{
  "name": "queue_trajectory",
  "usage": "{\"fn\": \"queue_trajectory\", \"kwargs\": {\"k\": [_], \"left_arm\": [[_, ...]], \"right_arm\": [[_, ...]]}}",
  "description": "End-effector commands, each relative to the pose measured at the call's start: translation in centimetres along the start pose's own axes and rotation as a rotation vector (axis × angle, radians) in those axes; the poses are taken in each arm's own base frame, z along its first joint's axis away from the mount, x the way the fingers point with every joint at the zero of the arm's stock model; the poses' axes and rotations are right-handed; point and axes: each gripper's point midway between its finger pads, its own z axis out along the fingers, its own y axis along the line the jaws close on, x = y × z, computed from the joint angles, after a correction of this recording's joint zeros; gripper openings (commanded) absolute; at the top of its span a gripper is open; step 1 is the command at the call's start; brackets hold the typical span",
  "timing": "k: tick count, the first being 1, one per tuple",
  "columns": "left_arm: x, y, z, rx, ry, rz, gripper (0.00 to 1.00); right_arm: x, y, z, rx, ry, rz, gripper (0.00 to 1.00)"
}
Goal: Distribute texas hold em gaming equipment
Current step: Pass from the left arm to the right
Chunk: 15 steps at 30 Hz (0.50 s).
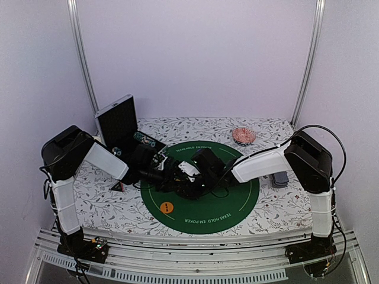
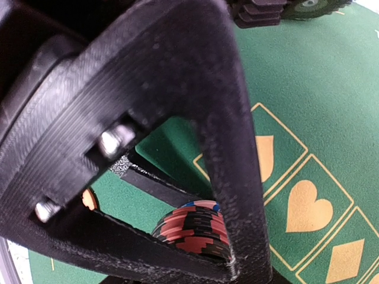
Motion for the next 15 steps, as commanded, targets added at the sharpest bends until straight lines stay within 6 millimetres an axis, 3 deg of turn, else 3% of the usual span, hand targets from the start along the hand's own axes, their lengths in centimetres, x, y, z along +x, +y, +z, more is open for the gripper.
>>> {"fn": "queue_trajectory", "kwargs": {"k": [1,15], "left_arm": [[3.12,8.35,-0.56,-0.249,0.049,-0.155,0.17],[3.01,8.0,-1.09,-0.26,0.038,-0.147,0.53]], "right_arm": [[0.03,-1.04,0.96,0.032,0.015,-0.005,0.36],[-0.97,-0.36,0.18,0.004,-0.01,-0.001,0.21]]}}
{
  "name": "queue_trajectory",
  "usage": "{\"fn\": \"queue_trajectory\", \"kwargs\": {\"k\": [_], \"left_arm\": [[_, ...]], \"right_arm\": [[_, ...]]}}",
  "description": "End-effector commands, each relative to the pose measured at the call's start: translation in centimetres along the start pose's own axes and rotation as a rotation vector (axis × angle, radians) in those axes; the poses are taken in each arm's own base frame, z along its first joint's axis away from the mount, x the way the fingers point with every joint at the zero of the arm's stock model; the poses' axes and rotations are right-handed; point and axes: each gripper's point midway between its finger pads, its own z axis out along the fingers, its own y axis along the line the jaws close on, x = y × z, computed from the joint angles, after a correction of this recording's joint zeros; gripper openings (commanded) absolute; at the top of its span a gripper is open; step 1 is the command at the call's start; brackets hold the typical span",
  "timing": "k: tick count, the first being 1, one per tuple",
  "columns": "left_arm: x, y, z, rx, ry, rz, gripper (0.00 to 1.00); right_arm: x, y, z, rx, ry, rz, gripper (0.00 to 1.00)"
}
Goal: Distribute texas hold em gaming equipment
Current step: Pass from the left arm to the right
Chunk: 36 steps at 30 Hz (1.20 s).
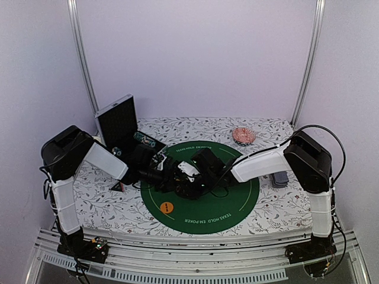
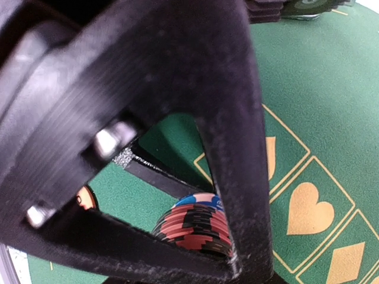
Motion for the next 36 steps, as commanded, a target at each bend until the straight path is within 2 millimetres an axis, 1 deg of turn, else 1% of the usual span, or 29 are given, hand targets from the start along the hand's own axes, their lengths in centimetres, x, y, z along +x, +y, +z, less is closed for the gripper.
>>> {"fn": "queue_trajectory", "kwargs": {"k": [1,4,6,9,13,15,18,23,27,31,33,35,36], "left_arm": [[3.2,7.5,-0.9,-0.249,0.048,-0.14,0.55],[3.2,7.4,-1.1,-0.249,0.046,-0.138,0.61],[3.1,7.2,-1.2,-0.247,0.043,-0.136,0.63],[2.9,7.0,-1.3,-0.248,0.039,-0.131,0.66],[3.0,7.5,-1.7,-0.276,0.033,-0.132,0.7],[2.4,6.6,-2.2,-0.27,0.011,-0.113,0.72],[2.1,6.4,-2.6,-0.277,-0.003,-0.103,0.74],[1.3,6.0,-3.2,-0.302,-0.027,-0.074,0.75],[0.7,5.5,-3.7,-0.32,-0.045,-0.046,0.75],[0.2,5.3,-4.3,-0.353,-0.064,-0.016,0.75],[-0.2,5.0,-4.8,-0.371,-0.078,0.01,0.75],[-0.7,4.8,-5.3,-0.401,-0.09,0.051,0.73],[-1.0,4.6,-5.6,-0.423,-0.096,0.081,0.72]], "right_arm": [[-1.0,-0.3,-0.1,0.006,-0.023,-0.001,0.21],[-1.1,-0.3,-0.5,0.007,-0.025,0.001,0.2],[-1.2,-0.3,-0.8,0.01,-0.025,0.002,0.16],[-0.9,-0.3,-1.0,0.013,-0.015,0.003,0.14],[-0.5,0.1,-1.6,-0.001,-0.001,0.004,0.12],[-0.4,0.3,-1.9,-0.006,0.005,0.004,0.11],[0.0,0.7,-2.3,-0.007,0.02,-0.005,0.1],[0.8,1.5,-2.9,-0.012,0.047,-0.014,0.09],[1.6,1.7,-3.6,-0.006,0.073,-0.008,0.08],[2.4,2.0,-4.5,0.002,0.1,-0.003,0.08],[2.3,2.4,-5.1,0.005,0.106,-0.007,0.07],[3.7,2.6,-5.7,0.015,0.142,-0.005,0.07],[4.1,2.7,-6.0,0.02,0.153,-0.005,0.07]]}}
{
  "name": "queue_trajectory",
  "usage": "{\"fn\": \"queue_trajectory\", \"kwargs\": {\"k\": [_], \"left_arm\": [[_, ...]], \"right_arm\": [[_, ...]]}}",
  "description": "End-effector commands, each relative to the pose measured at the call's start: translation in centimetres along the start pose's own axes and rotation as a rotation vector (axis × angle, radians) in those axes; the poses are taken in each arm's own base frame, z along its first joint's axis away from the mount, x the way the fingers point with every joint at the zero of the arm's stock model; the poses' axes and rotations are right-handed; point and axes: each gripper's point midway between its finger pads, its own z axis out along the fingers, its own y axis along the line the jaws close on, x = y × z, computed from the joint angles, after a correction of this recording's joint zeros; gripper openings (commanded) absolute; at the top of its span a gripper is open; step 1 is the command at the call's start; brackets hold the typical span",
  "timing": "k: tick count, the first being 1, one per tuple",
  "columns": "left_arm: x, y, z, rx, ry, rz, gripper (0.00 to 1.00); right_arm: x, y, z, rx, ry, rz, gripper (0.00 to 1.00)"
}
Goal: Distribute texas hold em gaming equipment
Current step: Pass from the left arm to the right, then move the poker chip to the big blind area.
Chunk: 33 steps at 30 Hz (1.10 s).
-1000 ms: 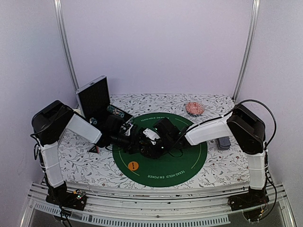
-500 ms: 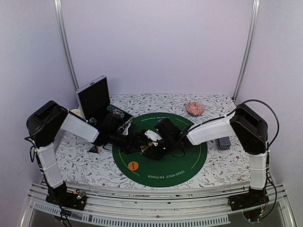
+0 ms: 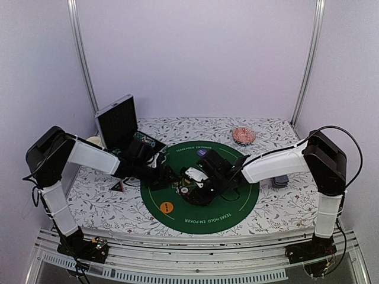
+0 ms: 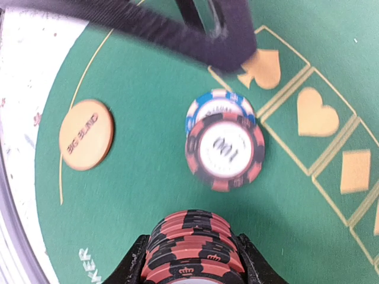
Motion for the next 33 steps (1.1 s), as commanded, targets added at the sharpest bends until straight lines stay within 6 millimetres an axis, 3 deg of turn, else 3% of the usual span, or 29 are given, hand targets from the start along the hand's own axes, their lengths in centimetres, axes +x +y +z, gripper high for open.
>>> {"fn": "queue_trajectory", "kwargs": {"k": [1,3,7,16,23,33], "left_arm": [[-0.4,4.1,-1.7,-0.239,-0.015,0.052,0.71],[-1.1,3.6,-2.2,-0.3,-0.026,0.142,0.71],[-0.3,2.1,-1.8,-0.395,0.045,0.324,0.74],[1.9,-1.1,1.1,-0.436,0.133,0.51,0.78],[3.1,-0.5,3.7,-0.568,0.189,0.605,0.79],[3.0,1.1,4.1,-0.658,0.194,0.609,0.73]], "right_arm": [[1.0,1.0,-2.6,0.023,0.023,0.002,0.07],[2.0,1.1,-3.3,0.026,0.039,0.015,0.06],[3.8,0.6,-5.2,0.068,0.06,0.054,0.06],[8.2,-0.7,-6.9,0.146,0.147,0.13,0.05],[9.1,-0.7,-7.0,0.143,0.161,0.152,0.04],[9.0,-0.7,-7.0,0.141,0.155,0.153,0.04]]}}
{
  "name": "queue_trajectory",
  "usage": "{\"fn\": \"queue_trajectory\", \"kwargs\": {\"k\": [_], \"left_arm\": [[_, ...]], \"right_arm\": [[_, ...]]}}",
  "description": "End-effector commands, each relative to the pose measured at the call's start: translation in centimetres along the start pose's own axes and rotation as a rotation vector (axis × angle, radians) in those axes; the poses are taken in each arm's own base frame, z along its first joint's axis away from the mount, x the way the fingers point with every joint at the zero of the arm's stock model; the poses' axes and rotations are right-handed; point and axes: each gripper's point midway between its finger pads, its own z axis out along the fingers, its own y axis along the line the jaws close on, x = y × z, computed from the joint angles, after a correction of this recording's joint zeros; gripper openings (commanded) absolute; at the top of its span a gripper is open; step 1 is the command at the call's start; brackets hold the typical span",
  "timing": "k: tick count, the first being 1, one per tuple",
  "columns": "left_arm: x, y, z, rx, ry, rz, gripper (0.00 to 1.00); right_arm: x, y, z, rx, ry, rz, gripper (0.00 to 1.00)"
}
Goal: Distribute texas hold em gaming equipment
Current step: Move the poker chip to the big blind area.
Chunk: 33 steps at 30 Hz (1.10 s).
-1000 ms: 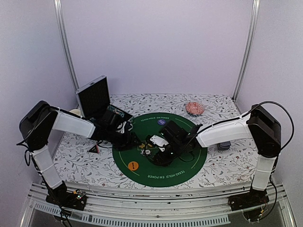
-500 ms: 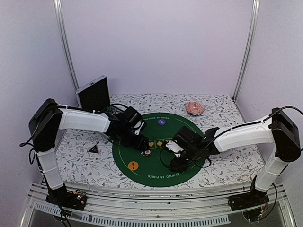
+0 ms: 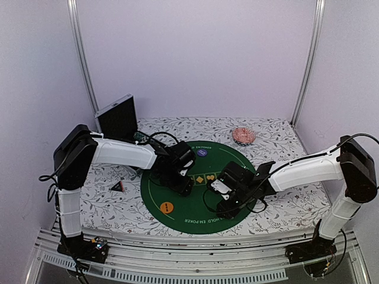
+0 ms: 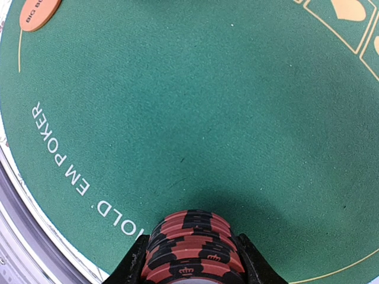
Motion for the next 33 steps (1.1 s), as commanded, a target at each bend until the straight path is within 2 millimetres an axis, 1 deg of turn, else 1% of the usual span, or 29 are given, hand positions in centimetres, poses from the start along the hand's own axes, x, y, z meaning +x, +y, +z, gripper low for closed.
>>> {"fn": "queue_trajectory", "kwargs": {"k": [1,4,7,9,11,14,16,20,23,29,31,33], "left_arm": [[1.9,1.2,1.7,-0.087,0.07,0.027,0.7],[2.4,1.3,1.5,-0.088,0.085,0.037,0.63],[2.6,1.0,1.0,-0.064,0.087,0.038,0.59],[2.7,0.6,0.7,-0.043,0.083,0.043,0.59],[2.5,0.3,0.7,-0.026,0.077,0.048,0.58],[2.5,-0.2,0.8,-0.015,0.08,0.067,0.51],[2.7,-0.5,0.9,-0.006,0.089,0.077,0.49],[3.3,-1.2,1.0,0.018,0.103,0.106,0.49],[3.8,-1.4,1.0,0.025,0.122,0.114,0.49],[4.9,-1.3,0.6,0.027,0.148,0.126,0.55],[5.0,-1.5,0.5,0.029,0.148,0.13,0.53],[5.2,-1.6,0.6,0.03,0.153,0.135,0.49]], "right_arm": [[-0.9,0.1,-0.8,-0.002,-0.043,0.009,0.04],[-0.9,0.1,-0.7,-0.001,-0.038,0.009,0.04],[-0.8,0.1,-0.6,0.0,-0.035,0.01,0.04],[-0.7,0.1,-0.5,-0.002,-0.031,0.008,0.04],[-0.9,0.1,-0.4,-0.003,-0.031,0.008,0.04],[-0.9,0.2,-0.3,-0.005,-0.03,0.006,0.04],[-0.9,0.2,-0.3,-0.006,-0.029,0.006,0.04],[-0.8,0.3,-0.2,-0.01,-0.026,0.007,0.04],[-1.0,0.4,-0.2,-0.017,-0.024,0.008,0.03],[-1.0,0.4,-0.1,-0.009,-0.01,0.006,0.03],[-1.1,0.5,-0.1,-0.009,-0.01,0.004,0.03],[-1.2,0.6,-0.1,-0.01,-0.011,0.003,0.03]]}}
